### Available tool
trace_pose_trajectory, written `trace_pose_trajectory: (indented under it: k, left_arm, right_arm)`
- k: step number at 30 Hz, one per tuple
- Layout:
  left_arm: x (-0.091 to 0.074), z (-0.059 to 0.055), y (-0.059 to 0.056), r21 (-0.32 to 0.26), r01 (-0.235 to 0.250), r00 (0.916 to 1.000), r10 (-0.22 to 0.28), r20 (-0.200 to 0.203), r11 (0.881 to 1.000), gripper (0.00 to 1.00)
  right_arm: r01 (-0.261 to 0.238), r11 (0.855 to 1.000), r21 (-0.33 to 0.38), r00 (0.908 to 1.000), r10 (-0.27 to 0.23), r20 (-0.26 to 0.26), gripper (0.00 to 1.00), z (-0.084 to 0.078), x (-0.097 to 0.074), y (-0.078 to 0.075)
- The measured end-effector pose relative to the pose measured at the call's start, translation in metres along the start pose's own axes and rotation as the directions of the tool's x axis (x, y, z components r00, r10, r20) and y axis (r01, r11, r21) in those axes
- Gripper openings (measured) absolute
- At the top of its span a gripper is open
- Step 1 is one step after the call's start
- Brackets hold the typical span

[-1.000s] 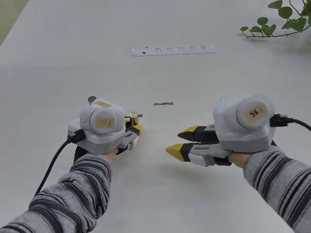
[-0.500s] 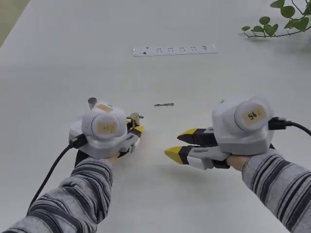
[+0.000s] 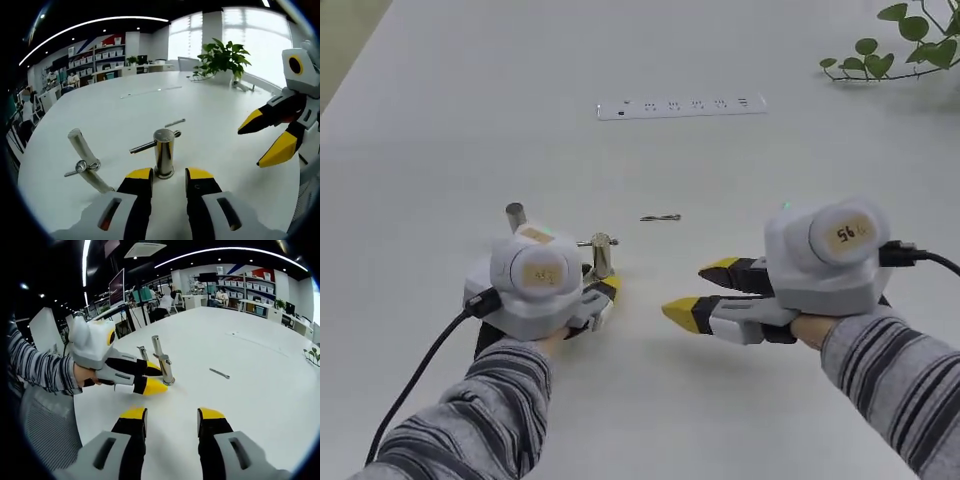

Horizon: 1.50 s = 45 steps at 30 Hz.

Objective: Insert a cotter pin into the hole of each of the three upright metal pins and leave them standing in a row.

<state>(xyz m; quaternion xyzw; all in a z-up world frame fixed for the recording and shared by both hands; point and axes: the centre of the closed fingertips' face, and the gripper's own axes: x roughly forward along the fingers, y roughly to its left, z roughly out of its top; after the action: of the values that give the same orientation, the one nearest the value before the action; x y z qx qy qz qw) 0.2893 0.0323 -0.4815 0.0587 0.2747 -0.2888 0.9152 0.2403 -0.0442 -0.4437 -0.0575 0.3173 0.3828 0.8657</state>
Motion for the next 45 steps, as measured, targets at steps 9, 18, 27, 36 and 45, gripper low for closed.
trace_pose_trajectory:
  k: [9, 18, 27, 36, 45]
  left_arm:
    - [-0.033, -0.006, -0.010, -0.022, 0.023, 0.9996, -0.022, 0.019, 0.999, 0.36]
    - [-0.063, 0.002, -0.007, -0.058, 0.012, 0.9974, -0.008, 0.071, 0.998, 0.52]
    - [-0.085, 0.006, -0.004, -0.044, -0.001, 0.9946, 0.005, 0.104, 0.999, 0.69]
    - [-0.096, 0.008, 0.005, -0.072, -0.003, 0.9919, 0.013, 0.126, 0.997, 0.85]
    - [-0.104, 0.010, 0.013, -0.037, -0.017, 0.9894, 0.022, 0.144, 0.999, 0.93]
  right_arm:
    - [-0.019, 1.000, -0.001, 0.9980, 0.019, 0.061, 0.41, 0.028, 0.002, 0.007]
    - [-0.048, 0.999, -0.019, 0.9945, 0.049, 0.092, 0.43, 0.060, 0.014, 0.016]
    - [-0.081, 0.995, -0.054, 0.9925, 0.086, 0.087, 0.44, 0.081, 0.035, 0.024]
    - [-0.123, 0.990, -0.068, 0.9893, 0.128, 0.070, 0.40, 0.104, 0.062, 0.036]
    - [-0.168, 0.981, -0.091, 0.9839, 0.173, 0.044, 0.32, 0.121, 0.095, 0.045]
